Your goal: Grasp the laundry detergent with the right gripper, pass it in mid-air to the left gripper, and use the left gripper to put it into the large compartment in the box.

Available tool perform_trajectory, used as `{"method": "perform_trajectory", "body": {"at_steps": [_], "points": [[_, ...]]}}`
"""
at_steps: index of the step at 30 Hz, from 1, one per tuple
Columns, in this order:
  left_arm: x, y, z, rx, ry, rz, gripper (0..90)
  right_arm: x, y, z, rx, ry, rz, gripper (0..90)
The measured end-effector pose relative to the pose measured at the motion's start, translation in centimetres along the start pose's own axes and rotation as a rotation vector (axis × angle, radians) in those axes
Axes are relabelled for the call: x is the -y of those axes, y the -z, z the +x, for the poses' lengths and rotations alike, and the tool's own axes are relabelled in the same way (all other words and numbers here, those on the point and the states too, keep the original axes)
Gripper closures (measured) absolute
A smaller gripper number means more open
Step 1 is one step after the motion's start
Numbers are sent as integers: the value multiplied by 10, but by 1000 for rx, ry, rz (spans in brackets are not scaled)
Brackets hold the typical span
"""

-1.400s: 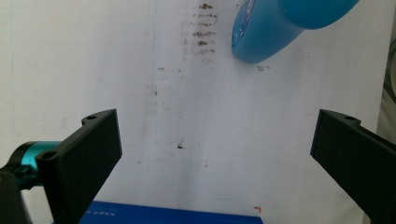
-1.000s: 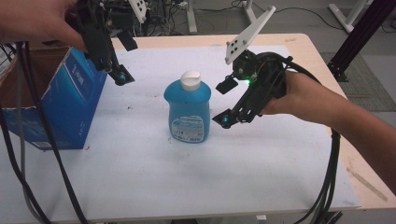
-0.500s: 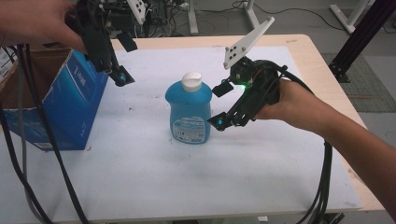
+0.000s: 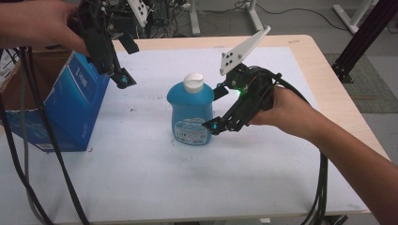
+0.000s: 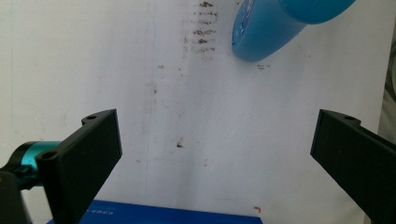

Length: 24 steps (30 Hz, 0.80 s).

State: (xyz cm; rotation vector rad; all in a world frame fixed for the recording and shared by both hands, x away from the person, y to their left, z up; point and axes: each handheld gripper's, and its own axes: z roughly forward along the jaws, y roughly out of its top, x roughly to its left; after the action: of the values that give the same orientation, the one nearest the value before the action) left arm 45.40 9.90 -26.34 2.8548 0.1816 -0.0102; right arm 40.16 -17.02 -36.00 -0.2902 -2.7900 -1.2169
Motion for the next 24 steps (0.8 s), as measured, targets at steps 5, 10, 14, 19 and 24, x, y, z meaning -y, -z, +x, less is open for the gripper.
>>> {"method": "perform_trajectory", "body": {"at_steps": [5,10,14,19,24], "points": [[0,0,0,0,2,-2,20,1,-5,0,-1,2,-17,115],[0,-1,0,1,3,-2,20,5,-10,0,3,-3,-46,115],[1,-1,0,2,5,2,20,7,-13,0,3,-6,-56,115],[2,-2,0,3,11,2,19,7,-17,0,7,-2,-69,115],[2,-2,1,3,9,0,19,7,-22,0,9,2,-83,115]]}}
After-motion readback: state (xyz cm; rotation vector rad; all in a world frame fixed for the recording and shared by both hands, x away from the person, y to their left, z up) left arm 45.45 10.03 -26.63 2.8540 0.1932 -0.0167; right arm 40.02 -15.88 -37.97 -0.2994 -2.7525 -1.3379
